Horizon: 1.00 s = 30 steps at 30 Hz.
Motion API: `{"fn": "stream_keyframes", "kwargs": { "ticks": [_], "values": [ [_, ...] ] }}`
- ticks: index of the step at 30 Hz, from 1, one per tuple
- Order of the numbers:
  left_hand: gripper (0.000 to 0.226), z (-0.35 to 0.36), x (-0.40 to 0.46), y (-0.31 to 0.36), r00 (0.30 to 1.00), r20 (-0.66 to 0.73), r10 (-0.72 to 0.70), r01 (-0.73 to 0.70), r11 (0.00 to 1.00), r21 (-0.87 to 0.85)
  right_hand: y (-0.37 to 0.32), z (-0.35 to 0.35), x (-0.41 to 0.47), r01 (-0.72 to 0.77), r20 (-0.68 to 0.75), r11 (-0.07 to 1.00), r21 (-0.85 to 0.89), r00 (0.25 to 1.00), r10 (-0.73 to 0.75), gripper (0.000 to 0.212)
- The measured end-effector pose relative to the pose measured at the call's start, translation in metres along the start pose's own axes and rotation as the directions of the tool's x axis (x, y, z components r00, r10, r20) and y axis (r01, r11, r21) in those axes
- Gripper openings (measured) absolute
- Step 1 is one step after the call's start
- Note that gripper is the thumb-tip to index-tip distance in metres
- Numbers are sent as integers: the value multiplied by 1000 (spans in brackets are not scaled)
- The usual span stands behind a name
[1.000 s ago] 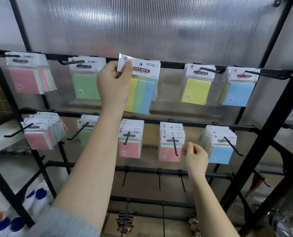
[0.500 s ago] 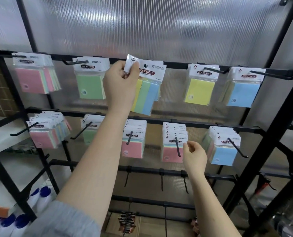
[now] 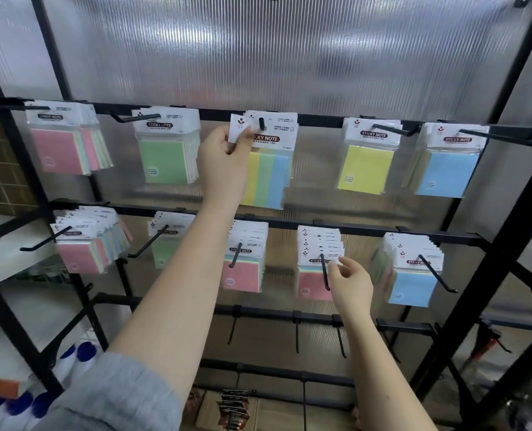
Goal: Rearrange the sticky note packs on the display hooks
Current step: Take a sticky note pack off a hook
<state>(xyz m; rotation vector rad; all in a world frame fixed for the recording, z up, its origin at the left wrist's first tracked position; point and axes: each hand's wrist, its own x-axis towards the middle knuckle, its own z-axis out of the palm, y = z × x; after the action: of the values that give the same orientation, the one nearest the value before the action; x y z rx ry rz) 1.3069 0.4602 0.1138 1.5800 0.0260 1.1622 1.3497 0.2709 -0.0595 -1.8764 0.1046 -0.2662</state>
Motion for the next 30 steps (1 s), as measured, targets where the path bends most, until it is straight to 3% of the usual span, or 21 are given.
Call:
{"fn": "stream_keyframes", "kwargs": {
  "ticks": [3, 8, 17, 30],
  "values": [
    [17, 5, 8, -8, 999, 11, -39, 39, 999, -18, 0, 2, 3, -5, 3, 1000, 7, 1000, 5, 39],
    [36, 15, 28, -20, 1000, 24, -16, 14, 997, 80, 4, 2, 10, 4, -34, 1000, -29, 999, -5, 38],
    [43, 35, 50, -30, 996, -57, -71, 84, 959, 271, 9, 4, 21, 7, -52, 999, -44, 999, -9, 39],
    [24, 44, 58, -36, 986, -71, -152, 164, 963, 214, 16, 11, 27, -64, -53, 998, -6, 997, 64, 22]
  ]
}}
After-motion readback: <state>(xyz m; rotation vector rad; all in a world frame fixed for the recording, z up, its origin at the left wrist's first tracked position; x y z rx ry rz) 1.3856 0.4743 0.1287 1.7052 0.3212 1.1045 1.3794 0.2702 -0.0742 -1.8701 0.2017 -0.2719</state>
